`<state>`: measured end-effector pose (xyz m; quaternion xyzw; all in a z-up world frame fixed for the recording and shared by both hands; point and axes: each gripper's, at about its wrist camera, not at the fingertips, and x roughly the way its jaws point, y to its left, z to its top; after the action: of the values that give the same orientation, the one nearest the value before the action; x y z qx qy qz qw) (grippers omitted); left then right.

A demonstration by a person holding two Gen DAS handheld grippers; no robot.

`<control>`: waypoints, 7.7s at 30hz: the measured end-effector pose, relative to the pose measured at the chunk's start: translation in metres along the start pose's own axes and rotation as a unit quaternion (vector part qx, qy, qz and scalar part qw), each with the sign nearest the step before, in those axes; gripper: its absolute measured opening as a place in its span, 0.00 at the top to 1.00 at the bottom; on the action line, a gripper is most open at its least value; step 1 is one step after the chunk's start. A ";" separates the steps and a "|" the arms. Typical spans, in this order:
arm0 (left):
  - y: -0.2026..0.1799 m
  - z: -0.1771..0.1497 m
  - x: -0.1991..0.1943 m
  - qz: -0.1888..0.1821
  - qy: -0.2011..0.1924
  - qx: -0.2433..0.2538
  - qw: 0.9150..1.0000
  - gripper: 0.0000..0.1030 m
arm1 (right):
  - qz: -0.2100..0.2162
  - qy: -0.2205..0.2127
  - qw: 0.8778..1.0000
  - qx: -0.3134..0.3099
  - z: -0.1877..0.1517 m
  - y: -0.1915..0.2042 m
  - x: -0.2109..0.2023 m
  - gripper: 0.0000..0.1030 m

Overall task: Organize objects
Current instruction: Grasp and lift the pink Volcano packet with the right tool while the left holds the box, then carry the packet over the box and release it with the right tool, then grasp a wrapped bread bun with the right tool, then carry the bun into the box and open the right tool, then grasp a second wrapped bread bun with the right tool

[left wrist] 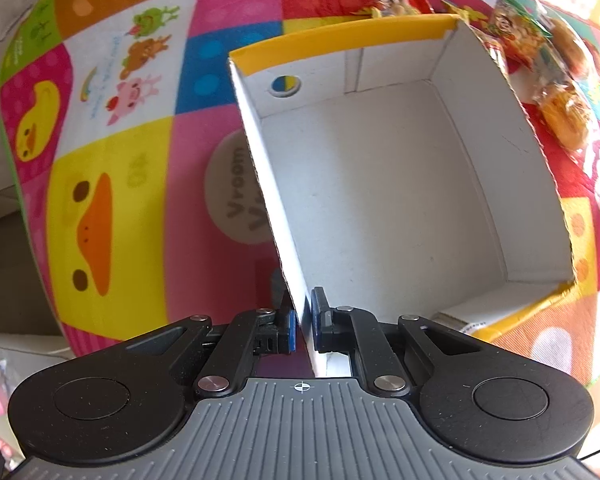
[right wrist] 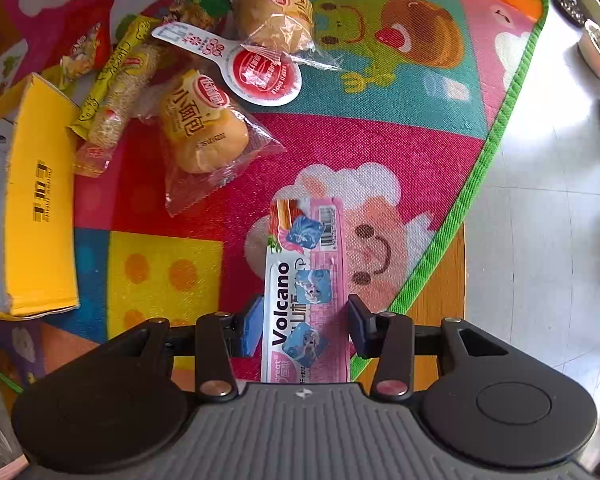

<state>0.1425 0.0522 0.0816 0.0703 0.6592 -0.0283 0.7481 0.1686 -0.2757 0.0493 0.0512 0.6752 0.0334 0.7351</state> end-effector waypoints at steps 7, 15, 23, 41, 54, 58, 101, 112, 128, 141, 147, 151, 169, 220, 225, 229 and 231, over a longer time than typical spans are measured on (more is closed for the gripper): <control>-0.001 -0.006 -0.006 -0.035 -0.005 0.045 0.998 0.90 | 0.051 -0.001 0.997 0.051 -0.048 0.024 -0.076 0.78; 0.022 -0.010 0.001 -0.083 0.001 0.026 0.996 0.90 | 0.000 -0.071 0.996 0.056 -0.086 0.042 -0.143 0.78; 0.034 -0.023 0.000 -0.098 -0.007 0.017 0.995 0.90 | -0.036 -0.039 0.991 0.120 -0.148 -0.011 -0.107 0.40; 0.025 -0.018 -0.004 -0.063 0.000 0.054 0.997 0.91 | -0.036 0.057 0.996 0.053 -0.209 0.008 0.033 0.50; 0.012 -0.007 0.000 -0.114 -0.021 0.042 0.992 0.90 | 0.002 -0.039 0.996 0.081 -0.149 0.041 -0.073 0.58; 0.012 -0.005 0.001 -0.126 -0.026 0.040 0.991 0.90 | 0.042 -0.078 0.993 0.074 -0.123 0.074 -0.133 0.58; 0.053 -0.007 0.015 -0.188 -0.018 -0.149 0.971 0.88 | 0.024 -0.079 0.977 0.199 -0.021 0.016 -0.126 0.50; 0.039 -0.007 0.007 -0.121 0.007 -0.202 0.972 0.90 | 0.036 -0.032 0.999 0.020 0.052 0.004 -0.023 0.40; 0.014 -0.012 0.007 -0.068 0.051 -0.164 0.983 0.91 | 0.012 0.009 0.987 -0.161 0.111 0.074 0.070 0.27; -0.002 -0.012 0.018 -0.085 0.051 -0.124 0.987 0.92 | 0.084 0.012 0.996 -0.035 0.049 0.025 0.003 0.47; -0.006 -0.002 0.021 -0.109 0.032 -0.103 0.988 0.92 | 0.097 -0.012 0.994 0.056 -0.003 0.014 -0.058 0.47; 0.001 0.005 0.021 -0.115 0.014 -0.102 0.988 0.92 | 0.109 -0.021 0.992 0.064 -0.039 0.030 -0.094 0.47; 0.028 -0.002 0.022 -0.153 -0.006 -0.068 0.986 0.90 | 0.084 -0.013 0.992 0.088 -0.139 0.114 -0.139 0.47; 0.036 -0.007 0.024 -0.135 0.026 -0.166 0.977 0.89 | 0.021 -0.066 0.997 0.029 0.052 0.008 -0.065 0.26; 0.033 -0.006 0.022 -0.112 0.038 -0.188 0.975 0.89 | 0.012 -0.066 0.990 -0.120 0.103 0.032 -0.021 0.24; 0.025 -0.006 0.019 -0.092 0.045 -0.185 0.977 0.90 | -0.016 -0.064 0.985 -0.160 0.145 0.046 0.019 0.24; 0.020 -0.006 0.017 -0.085 0.047 -0.170 0.981 0.90 | -0.015 -0.051 0.987 -0.153 0.165 0.049 0.037 0.24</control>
<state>0.1411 0.0735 0.0651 -0.1127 0.6923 0.0238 0.7124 0.3373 -0.2278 0.0326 -0.0701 0.6243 0.1224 0.7684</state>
